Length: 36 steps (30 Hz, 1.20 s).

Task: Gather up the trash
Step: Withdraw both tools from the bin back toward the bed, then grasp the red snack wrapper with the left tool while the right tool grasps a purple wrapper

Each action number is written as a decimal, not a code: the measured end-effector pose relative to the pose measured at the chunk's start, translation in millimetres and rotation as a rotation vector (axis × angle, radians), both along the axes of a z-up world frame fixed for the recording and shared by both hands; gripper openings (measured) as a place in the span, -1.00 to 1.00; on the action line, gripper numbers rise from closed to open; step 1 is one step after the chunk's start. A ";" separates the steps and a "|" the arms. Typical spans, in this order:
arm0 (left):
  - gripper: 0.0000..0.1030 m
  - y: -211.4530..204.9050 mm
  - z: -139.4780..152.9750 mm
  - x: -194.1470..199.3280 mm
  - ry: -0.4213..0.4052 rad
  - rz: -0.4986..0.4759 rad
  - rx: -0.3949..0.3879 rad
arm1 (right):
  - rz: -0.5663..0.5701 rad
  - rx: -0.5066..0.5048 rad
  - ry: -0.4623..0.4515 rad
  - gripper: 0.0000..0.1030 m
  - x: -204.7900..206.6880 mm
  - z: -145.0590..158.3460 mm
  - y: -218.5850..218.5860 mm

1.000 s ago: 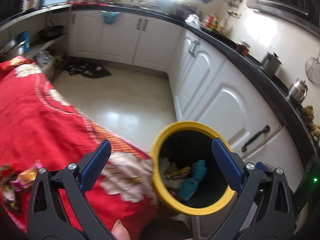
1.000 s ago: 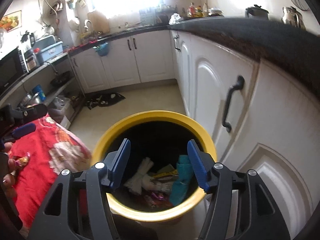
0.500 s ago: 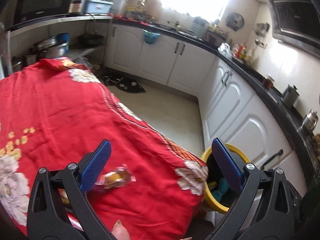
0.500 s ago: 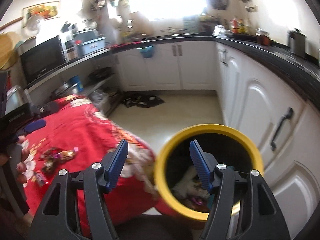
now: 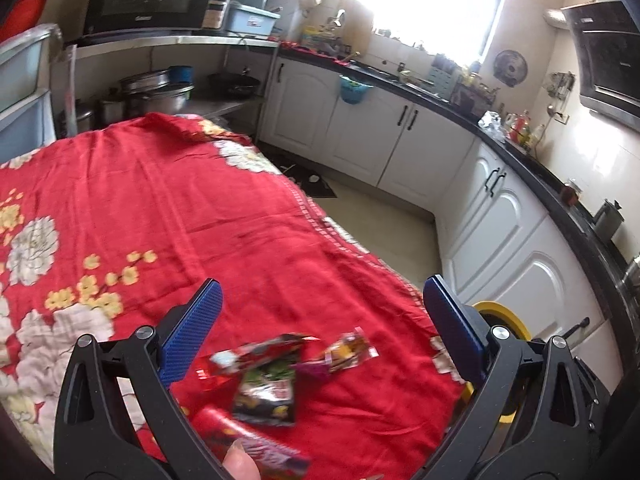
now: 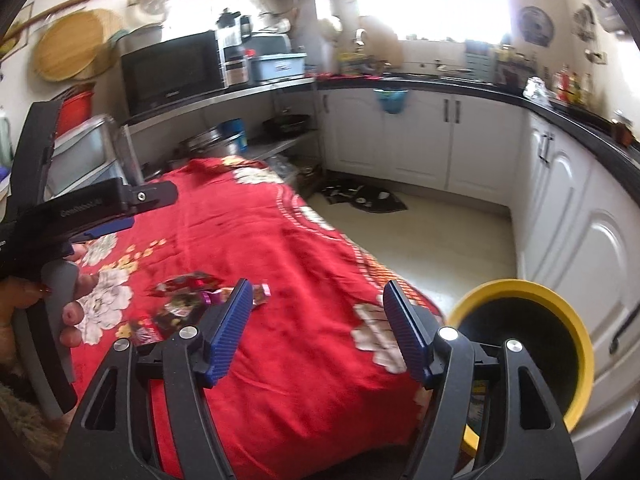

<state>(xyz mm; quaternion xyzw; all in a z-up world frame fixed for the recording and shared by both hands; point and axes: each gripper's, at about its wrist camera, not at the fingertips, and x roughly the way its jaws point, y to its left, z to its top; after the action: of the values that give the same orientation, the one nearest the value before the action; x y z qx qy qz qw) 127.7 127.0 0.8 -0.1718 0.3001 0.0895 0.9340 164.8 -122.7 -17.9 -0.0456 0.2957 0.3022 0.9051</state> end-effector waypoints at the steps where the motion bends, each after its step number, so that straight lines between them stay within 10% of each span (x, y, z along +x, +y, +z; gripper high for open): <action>1: 0.79 4.4 -1.0 -2.9 0.004 0.007 -0.001 | 0.016 -0.005 0.000 0.27 -0.1 0.0 5.5; 16: 0.75 71.4 -41.2 -27.4 0.119 0.053 -0.177 | 0.242 -0.162 0.030 0.27 4.8 -34.4 86.6; 27: 0.34 97.7 -80.1 -31.6 0.193 0.030 -0.482 | 0.323 -0.264 0.043 0.26 14.4 -63.1 126.1; 36: 0.11 98.4 -101.8 -17.3 0.230 0.017 -0.639 | 0.349 -0.297 0.093 -0.20 28.7 -84.4 144.3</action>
<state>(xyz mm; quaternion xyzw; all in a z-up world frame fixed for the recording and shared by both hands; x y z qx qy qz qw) 110.4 225.4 -100.9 -0.4472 0.4149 0.0173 0.7922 193.4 21.6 -102.3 -0.2147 0.3661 0.4092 0.8077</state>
